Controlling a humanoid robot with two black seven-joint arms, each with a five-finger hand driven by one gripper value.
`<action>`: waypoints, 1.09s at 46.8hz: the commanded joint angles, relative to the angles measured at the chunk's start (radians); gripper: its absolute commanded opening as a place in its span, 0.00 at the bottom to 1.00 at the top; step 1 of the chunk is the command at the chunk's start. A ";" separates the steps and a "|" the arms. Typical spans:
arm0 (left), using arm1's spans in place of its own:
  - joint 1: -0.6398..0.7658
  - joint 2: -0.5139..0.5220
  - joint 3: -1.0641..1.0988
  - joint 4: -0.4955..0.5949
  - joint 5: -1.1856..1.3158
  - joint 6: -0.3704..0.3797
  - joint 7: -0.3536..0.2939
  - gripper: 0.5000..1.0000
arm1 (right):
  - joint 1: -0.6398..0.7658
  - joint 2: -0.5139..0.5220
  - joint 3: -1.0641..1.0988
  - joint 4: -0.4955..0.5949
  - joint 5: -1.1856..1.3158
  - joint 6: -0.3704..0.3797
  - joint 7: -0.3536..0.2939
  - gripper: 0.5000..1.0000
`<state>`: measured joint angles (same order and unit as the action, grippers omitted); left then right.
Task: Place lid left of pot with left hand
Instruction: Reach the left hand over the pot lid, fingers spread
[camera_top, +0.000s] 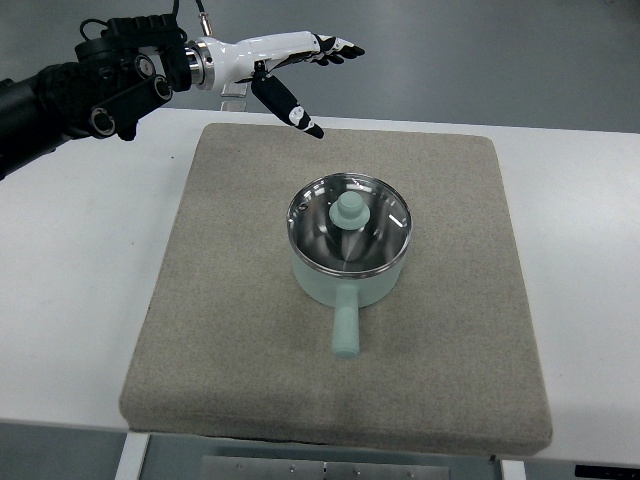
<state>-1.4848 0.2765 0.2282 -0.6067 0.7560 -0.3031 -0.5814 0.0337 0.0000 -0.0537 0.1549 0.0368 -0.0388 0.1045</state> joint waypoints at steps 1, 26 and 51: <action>-0.037 0.033 -0.003 -0.083 0.087 -0.028 -0.026 0.99 | 0.000 0.000 0.000 0.000 0.000 0.000 0.000 0.85; -0.129 0.069 -0.007 -0.249 0.442 -0.028 -0.029 0.98 | 0.000 0.000 0.000 0.000 0.000 0.000 0.000 0.85; -0.175 0.090 -0.004 -0.381 0.686 -0.030 -0.029 0.99 | 0.000 0.000 0.000 0.000 0.000 0.000 0.000 0.85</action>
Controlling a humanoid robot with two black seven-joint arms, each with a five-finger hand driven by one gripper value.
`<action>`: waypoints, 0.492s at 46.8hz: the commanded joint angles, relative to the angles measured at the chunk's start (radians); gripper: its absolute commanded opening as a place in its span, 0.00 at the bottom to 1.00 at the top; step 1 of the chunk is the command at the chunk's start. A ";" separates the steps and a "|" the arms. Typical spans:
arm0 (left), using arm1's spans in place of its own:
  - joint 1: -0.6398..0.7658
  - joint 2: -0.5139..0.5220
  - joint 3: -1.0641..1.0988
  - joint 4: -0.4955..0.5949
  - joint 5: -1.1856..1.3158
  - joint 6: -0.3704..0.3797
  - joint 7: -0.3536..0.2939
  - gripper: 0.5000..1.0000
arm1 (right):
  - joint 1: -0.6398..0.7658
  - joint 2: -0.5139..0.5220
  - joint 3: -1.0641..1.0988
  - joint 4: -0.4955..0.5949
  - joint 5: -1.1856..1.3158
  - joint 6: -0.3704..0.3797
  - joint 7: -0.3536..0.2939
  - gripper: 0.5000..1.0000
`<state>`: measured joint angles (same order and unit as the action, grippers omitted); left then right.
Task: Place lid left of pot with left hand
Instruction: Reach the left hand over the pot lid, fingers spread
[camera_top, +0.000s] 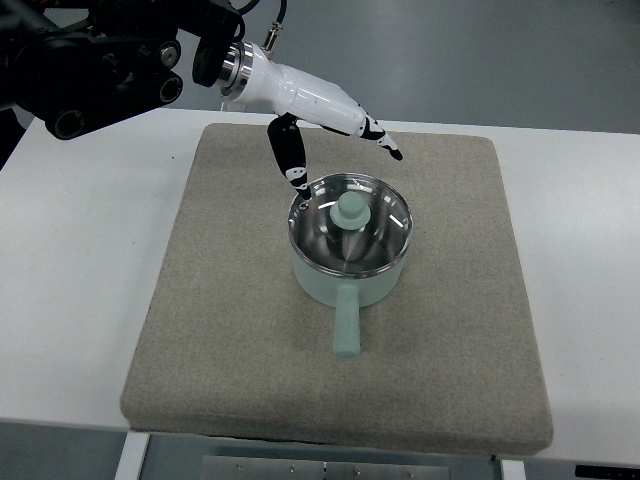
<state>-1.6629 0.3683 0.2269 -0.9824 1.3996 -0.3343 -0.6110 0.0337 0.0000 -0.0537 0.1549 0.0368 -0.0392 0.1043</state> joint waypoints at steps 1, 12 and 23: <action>0.002 -0.002 -0.003 -0.007 0.044 0.001 0.000 0.99 | 0.000 0.000 0.000 0.000 0.000 0.001 0.000 0.85; 0.000 -0.005 -0.011 -0.025 0.052 0.001 0.000 0.99 | 0.000 0.000 0.000 0.000 0.000 0.001 0.000 0.85; -0.006 -0.009 -0.008 -0.068 0.056 0.000 0.000 0.99 | 0.000 0.000 0.000 0.000 0.000 -0.001 0.000 0.85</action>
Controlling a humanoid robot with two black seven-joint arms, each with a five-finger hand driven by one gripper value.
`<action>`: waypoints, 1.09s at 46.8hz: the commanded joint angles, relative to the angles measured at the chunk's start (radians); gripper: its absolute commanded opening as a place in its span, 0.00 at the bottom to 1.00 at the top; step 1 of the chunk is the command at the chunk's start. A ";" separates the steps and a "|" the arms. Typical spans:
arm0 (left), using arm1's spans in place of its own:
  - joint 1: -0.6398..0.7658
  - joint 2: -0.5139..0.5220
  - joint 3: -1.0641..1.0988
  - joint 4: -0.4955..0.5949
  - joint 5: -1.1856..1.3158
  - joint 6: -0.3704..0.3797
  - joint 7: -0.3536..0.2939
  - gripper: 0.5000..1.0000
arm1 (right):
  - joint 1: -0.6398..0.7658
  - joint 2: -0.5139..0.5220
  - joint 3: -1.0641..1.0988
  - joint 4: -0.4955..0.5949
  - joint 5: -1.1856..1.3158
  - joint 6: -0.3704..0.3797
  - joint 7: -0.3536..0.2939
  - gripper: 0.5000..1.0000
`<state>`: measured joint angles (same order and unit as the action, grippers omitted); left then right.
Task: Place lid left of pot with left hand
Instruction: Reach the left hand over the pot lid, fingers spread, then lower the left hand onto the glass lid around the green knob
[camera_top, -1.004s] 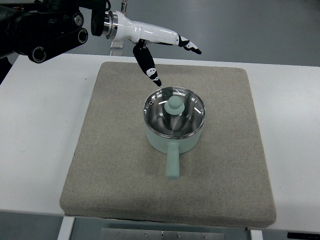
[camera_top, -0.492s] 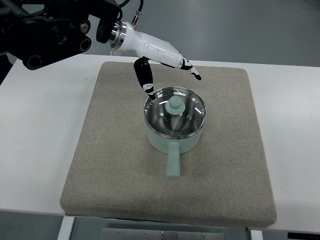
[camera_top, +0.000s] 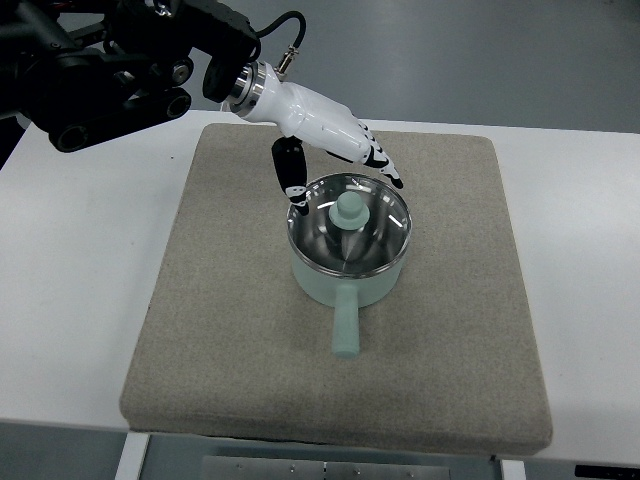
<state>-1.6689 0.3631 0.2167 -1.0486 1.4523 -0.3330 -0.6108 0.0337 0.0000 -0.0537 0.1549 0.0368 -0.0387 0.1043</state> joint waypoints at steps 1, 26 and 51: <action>0.001 -0.004 0.003 -0.002 0.008 -0.001 0.000 0.99 | 0.000 0.000 0.000 0.000 0.000 0.000 0.000 0.85; 0.004 -0.010 0.007 0.001 0.049 -0.034 0.000 1.00 | 0.000 0.000 0.000 0.000 0.000 0.000 0.000 0.85; -0.003 -0.016 0.006 0.004 0.049 -0.032 0.000 1.00 | 0.000 0.000 0.000 0.000 0.000 -0.001 0.000 0.85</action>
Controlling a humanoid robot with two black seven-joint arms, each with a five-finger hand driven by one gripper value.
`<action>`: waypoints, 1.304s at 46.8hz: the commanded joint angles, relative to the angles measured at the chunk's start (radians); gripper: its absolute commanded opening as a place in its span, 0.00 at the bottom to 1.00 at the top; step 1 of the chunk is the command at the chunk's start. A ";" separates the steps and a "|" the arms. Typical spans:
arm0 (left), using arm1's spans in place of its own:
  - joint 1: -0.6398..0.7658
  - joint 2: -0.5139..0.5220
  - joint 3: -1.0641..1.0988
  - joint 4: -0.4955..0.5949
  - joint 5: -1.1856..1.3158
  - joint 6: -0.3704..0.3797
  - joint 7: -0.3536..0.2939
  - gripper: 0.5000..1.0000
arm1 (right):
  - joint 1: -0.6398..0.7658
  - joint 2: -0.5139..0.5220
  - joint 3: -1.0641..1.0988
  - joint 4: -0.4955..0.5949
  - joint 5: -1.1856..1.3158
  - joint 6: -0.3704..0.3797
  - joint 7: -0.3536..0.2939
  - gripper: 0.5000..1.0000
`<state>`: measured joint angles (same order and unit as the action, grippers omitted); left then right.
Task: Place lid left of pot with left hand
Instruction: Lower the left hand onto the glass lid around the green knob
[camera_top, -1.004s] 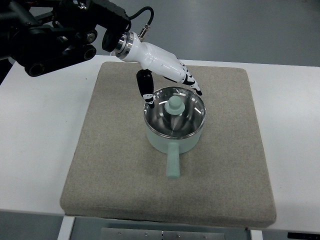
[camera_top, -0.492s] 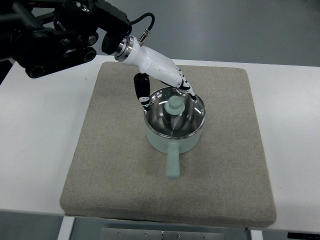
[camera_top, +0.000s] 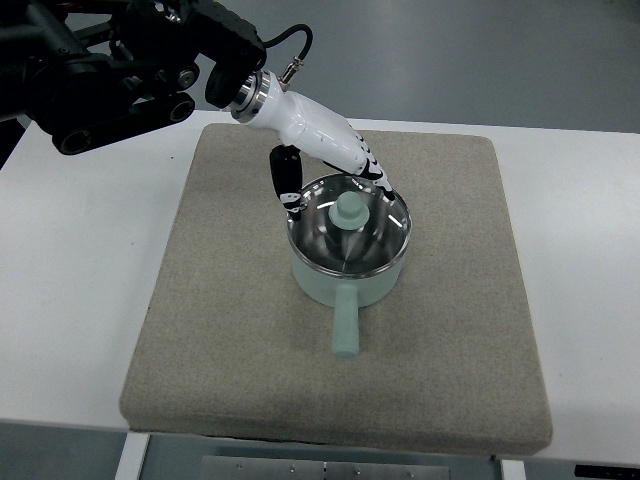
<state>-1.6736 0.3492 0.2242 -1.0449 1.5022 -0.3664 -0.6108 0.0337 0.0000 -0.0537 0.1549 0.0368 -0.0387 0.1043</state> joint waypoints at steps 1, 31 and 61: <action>0.002 -0.003 -0.002 0.002 0.000 0.001 0.000 0.99 | 0.000 0.000 0.000 0.000 0.000 0.000 0.000 0.85; 0.012 -0.003 -0.005 0.003 0.019 0.011 0.000 0.62 | 0.000 0.000 0.000 0.000 0.000 0.000 0.000 0.85; 0.015 -0.027 -0.005 0.022 0.029 0.015 0.000 0.48 | 0.000 0.000 0.000 0.000 0.000 0.000 0.000 0.85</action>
<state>-1.6579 0.3221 0.2185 -1.0232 1.5303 -0.3496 -0.6111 0.0337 0.0000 -0.0537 0.1549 0.0368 -0.0392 0.1043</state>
